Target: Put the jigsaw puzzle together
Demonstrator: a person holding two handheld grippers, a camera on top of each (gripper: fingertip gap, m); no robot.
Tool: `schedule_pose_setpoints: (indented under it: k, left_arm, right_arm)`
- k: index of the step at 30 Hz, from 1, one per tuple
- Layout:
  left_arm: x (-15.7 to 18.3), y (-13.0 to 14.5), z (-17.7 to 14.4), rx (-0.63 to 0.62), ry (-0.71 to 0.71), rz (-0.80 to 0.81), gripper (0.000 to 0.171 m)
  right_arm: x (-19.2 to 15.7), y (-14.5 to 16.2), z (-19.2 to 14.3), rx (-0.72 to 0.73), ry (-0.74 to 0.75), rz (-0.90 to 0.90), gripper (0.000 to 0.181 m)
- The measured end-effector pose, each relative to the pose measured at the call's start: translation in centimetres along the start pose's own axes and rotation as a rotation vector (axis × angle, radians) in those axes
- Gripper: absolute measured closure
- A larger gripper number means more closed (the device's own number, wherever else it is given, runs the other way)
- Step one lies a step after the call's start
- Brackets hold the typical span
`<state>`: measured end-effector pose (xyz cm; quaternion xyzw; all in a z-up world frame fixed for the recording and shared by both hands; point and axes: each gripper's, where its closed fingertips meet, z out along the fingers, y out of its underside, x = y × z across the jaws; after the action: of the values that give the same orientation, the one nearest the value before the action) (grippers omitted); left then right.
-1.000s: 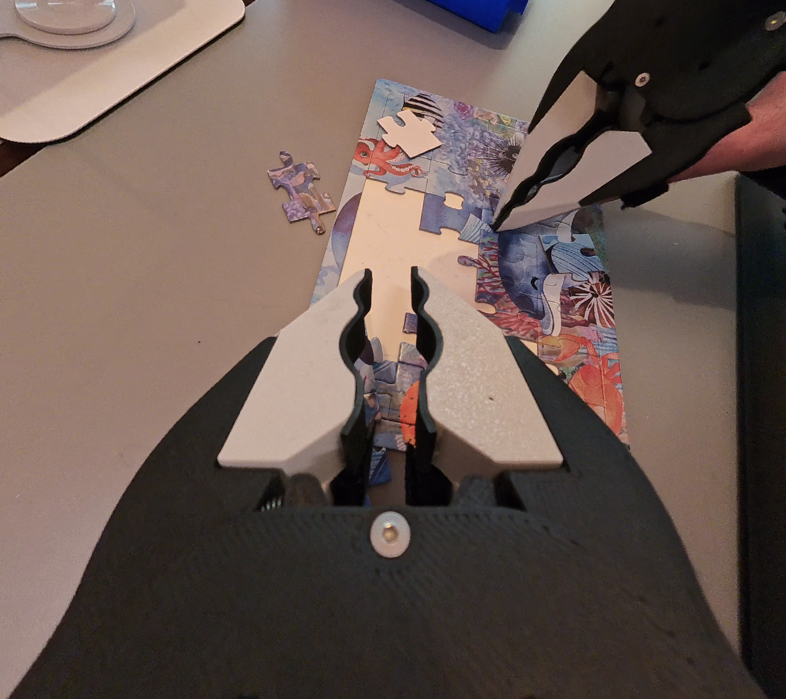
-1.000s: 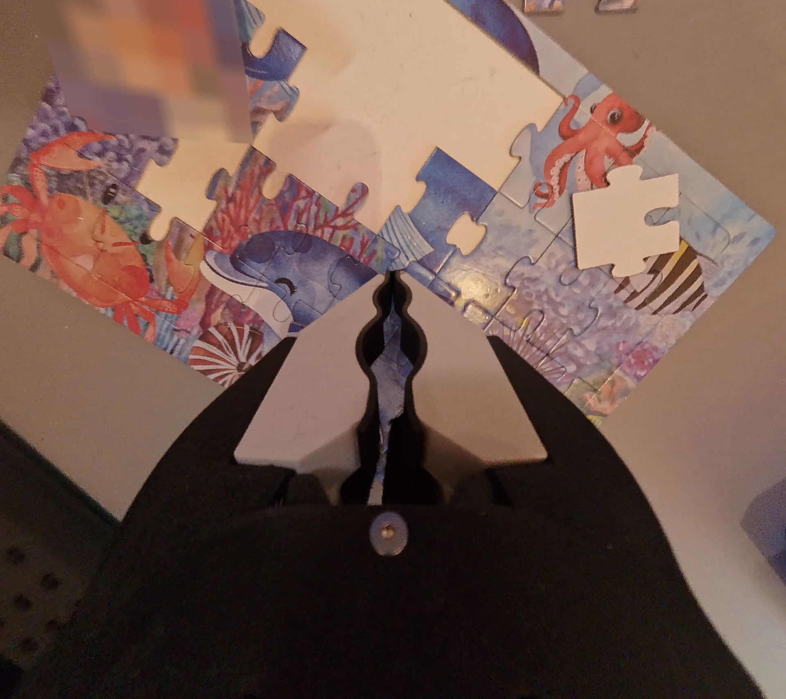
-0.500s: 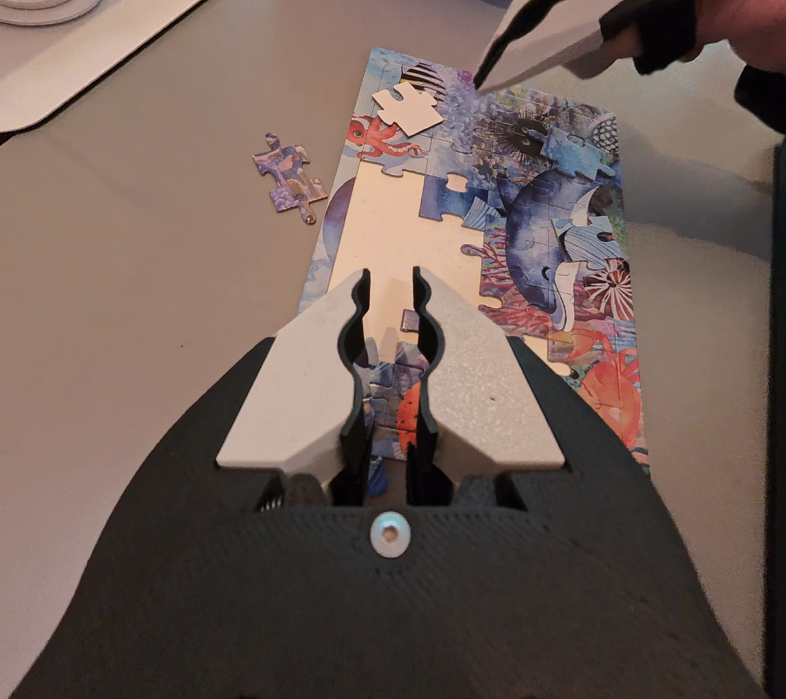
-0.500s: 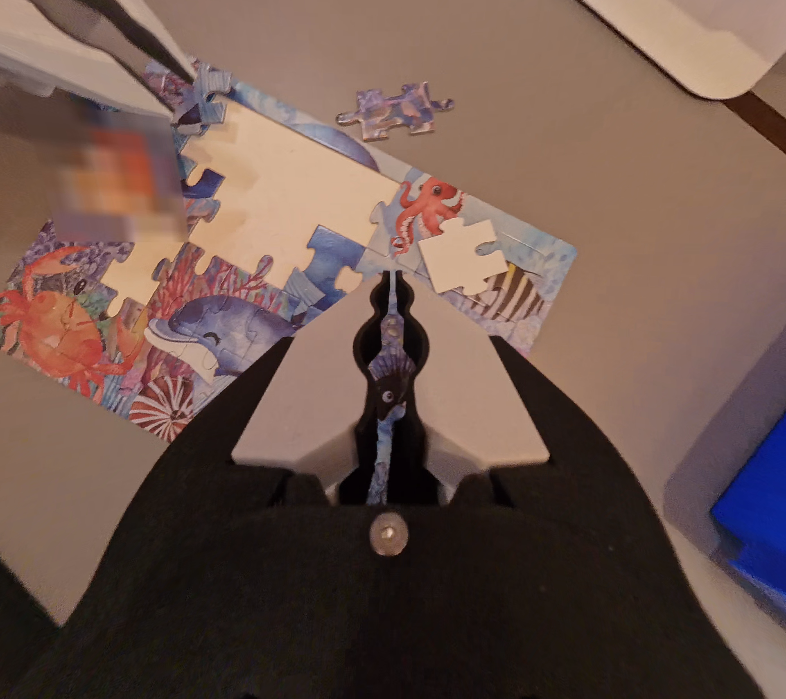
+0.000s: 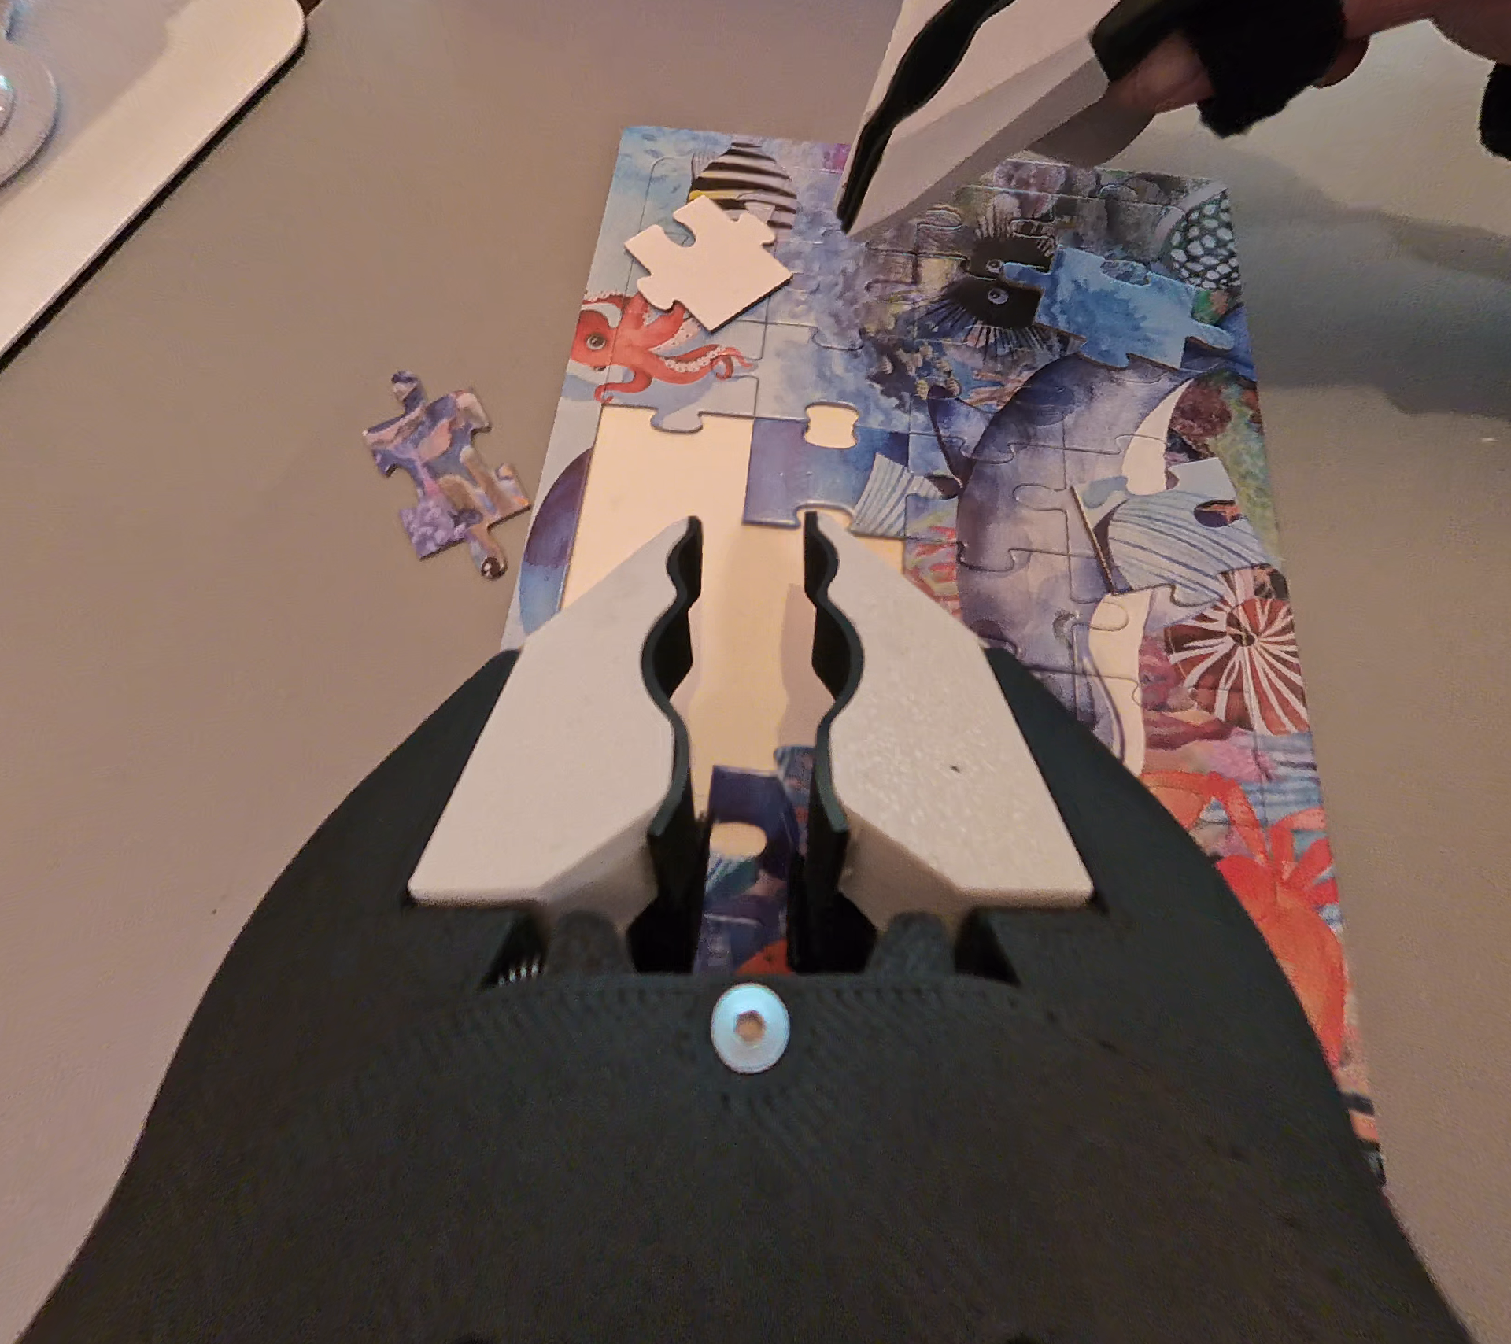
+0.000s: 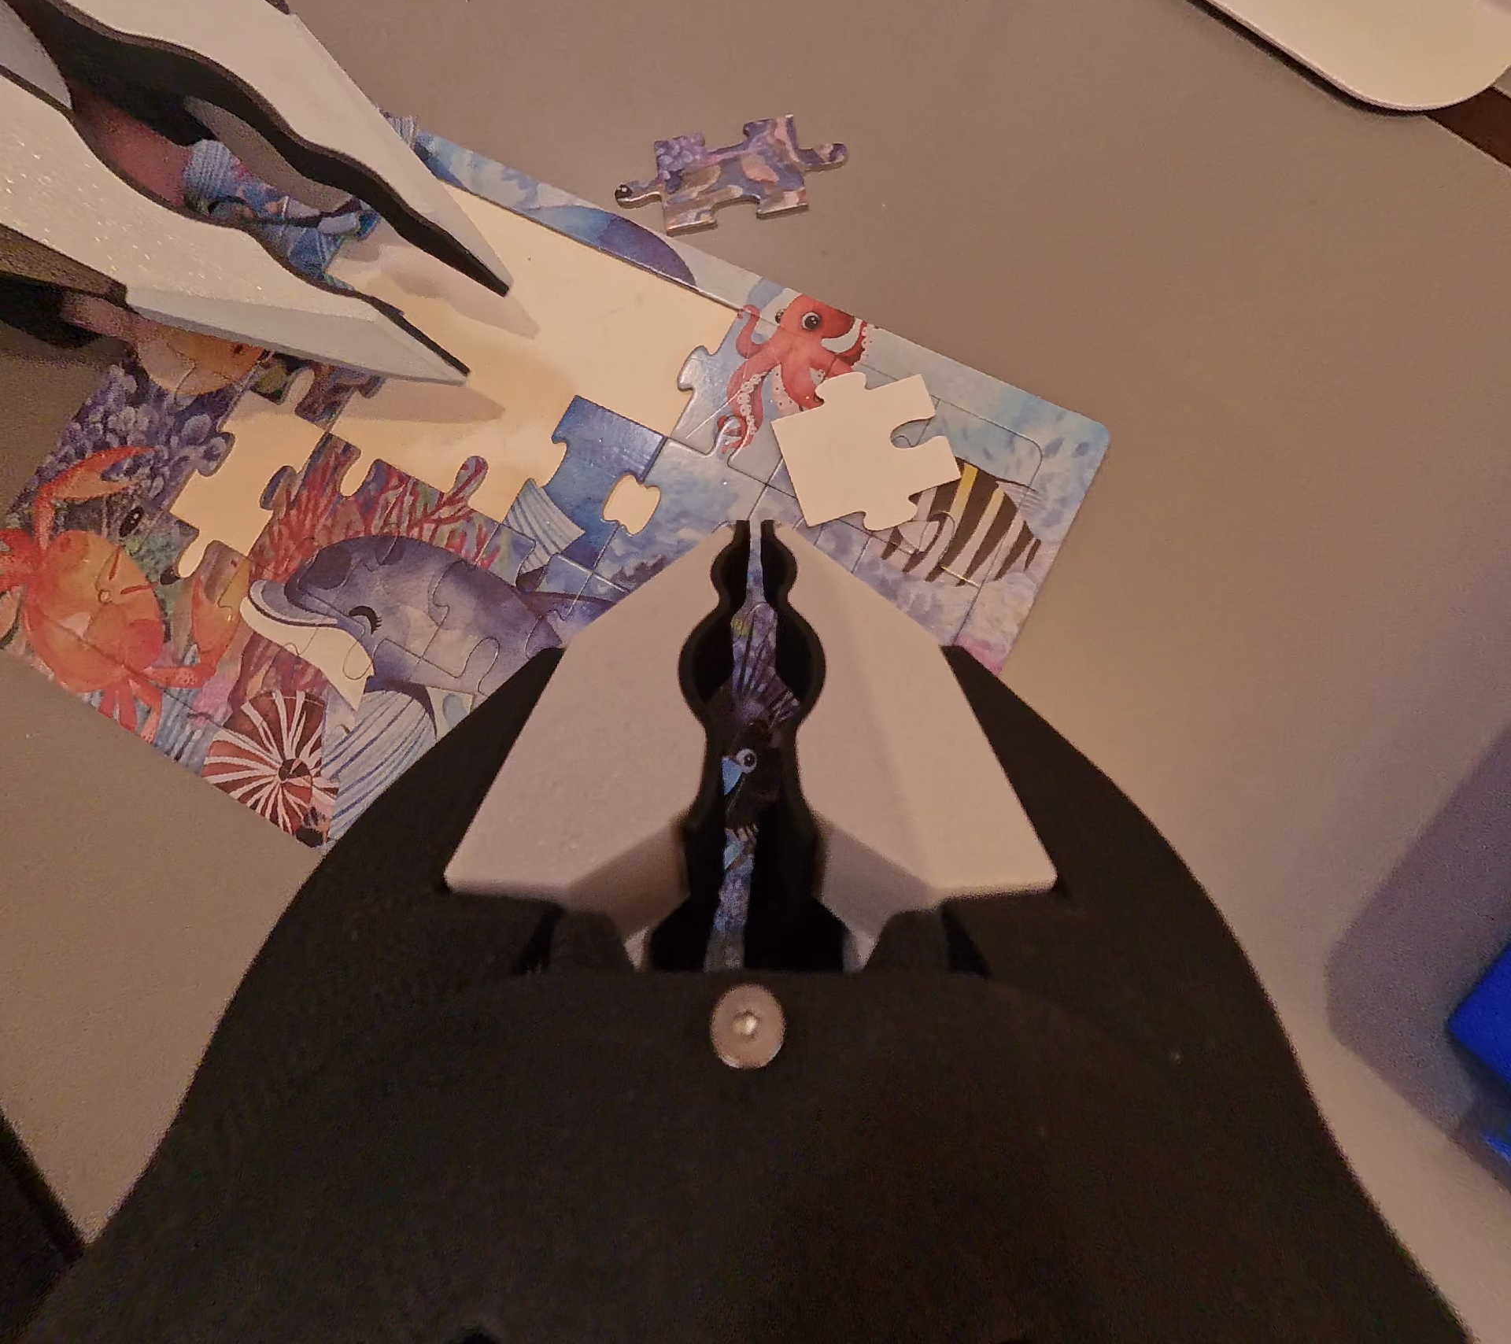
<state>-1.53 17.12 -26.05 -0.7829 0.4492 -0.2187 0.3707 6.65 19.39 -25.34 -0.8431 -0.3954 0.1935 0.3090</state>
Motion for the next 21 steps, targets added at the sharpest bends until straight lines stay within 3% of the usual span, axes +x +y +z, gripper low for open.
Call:
schedule_pose_setpoints:
  k: [10, 14, 21]
  left_arm:
    - [0.6, 0.2, 2.4, -0.057, 0.002, 0.006, 0.146]
    - [1.0, 0.5, 2.8, -0.088, 0.045, -0.028, 0.140]
    - [2.4, 0.0, 3.4, -0.138, 0.163, -0.111, 0.140]
  right_arm:
    - [-1.9, 1.0, 1.4, -0.074, -0.069, -0.077, 0.179]
    - [-2.5, 2.2, 2.5, -0.143, -0.087, -0.083, 0.173]
    - [-2.3, 2.2, 2.6, -0.122, -0.125, -0.001, 0.181]
